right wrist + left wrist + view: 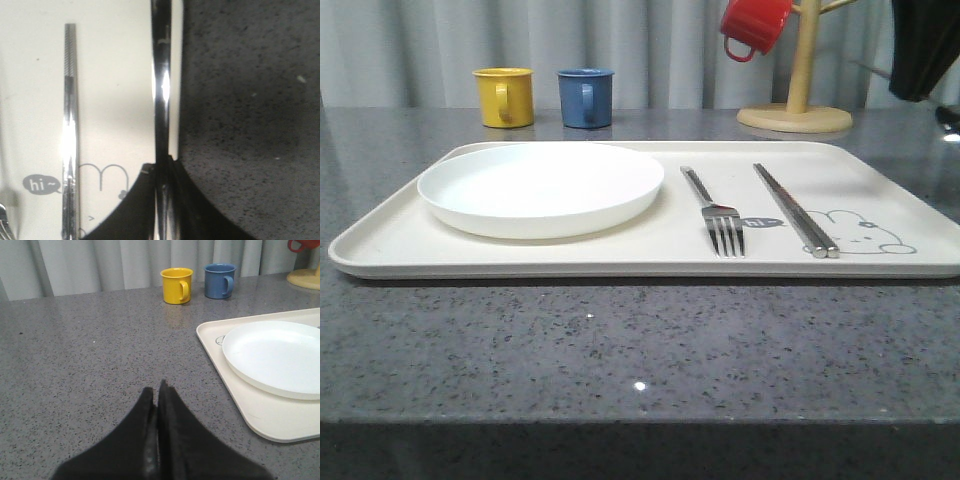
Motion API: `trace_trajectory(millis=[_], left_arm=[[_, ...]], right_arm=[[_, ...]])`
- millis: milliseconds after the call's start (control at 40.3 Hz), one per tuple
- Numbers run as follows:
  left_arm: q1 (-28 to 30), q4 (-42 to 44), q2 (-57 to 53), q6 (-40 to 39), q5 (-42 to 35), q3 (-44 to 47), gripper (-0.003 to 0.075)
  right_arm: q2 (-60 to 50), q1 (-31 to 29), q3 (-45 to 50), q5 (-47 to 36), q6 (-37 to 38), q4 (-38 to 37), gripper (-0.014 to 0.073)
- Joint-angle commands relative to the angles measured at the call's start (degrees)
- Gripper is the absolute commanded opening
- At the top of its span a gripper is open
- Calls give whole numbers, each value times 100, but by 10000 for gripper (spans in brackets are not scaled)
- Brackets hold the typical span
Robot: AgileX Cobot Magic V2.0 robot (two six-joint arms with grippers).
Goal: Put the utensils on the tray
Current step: 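Grasp the spoon with the right gripper and place it beside the chopsticks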
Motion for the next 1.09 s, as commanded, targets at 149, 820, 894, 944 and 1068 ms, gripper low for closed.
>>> trace_trajectory(millis=[149, 820, 894, 944, 1068], left_arm=[[-4, -79, 62, -72, -448, -153, -18], [-4, -79, 62, -72, -448, -153, -18], [-4, -79, 62, -72, -448, -153, -18], [-4, -79, 62, -72, -448, -153, -18], [-4, -79, 62, -72, -448, -153, -18]], right_arm=[[215, 122, -151, 343, 141, 299, -46], [672, 122, -145, 542, 360, 329, -21], [672, 122, -145, 556, 360, 329, 41], [672, 122, -145, 564, 360, 329, 96], [672, 122, -145, 558, 360, 329, 213]])
